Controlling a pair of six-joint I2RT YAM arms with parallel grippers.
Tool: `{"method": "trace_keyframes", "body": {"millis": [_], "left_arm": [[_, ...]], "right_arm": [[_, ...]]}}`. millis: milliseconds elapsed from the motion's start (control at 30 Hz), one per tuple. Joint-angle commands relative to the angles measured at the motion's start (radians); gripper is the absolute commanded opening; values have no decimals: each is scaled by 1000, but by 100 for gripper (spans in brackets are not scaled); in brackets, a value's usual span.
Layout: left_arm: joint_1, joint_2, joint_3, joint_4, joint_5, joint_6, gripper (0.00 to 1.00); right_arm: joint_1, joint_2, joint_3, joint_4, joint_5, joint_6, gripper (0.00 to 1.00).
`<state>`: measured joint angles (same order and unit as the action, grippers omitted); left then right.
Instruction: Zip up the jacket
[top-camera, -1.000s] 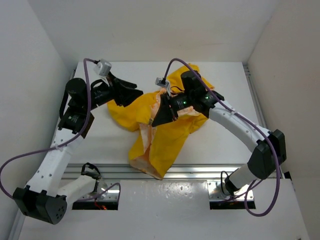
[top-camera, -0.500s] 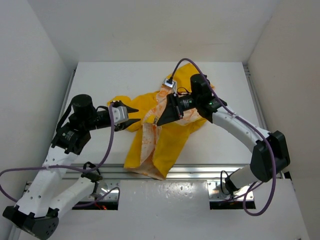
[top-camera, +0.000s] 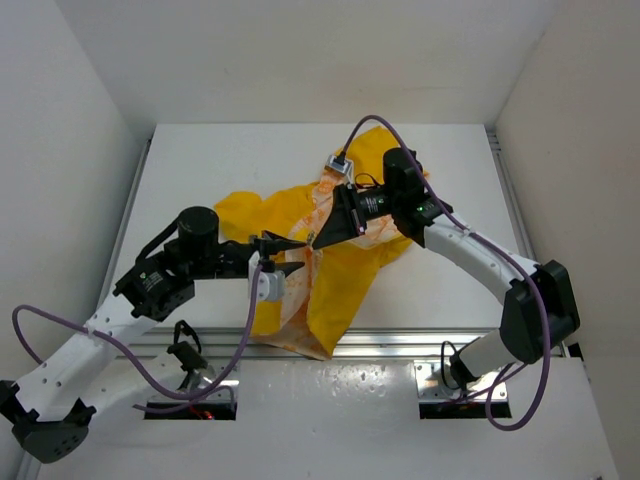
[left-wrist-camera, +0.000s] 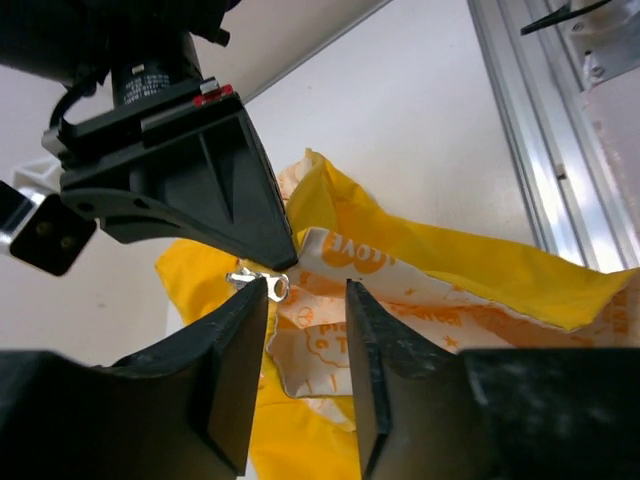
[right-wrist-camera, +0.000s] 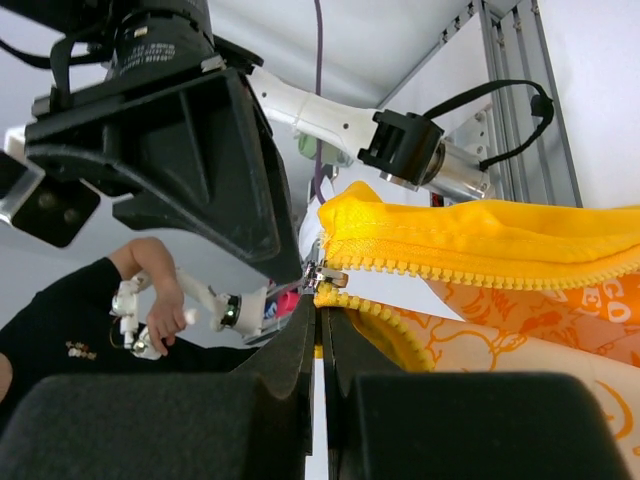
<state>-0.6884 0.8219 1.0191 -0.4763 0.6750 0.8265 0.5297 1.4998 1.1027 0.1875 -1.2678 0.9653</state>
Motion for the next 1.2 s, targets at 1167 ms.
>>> {"method": "trace_keyframes", "body": {"millis": [1167], "left_arm": [[-146,13,-20,217,-315,36,21]], "right_arm": [[16,-21,-6,-17,-51,-88,0]]}}
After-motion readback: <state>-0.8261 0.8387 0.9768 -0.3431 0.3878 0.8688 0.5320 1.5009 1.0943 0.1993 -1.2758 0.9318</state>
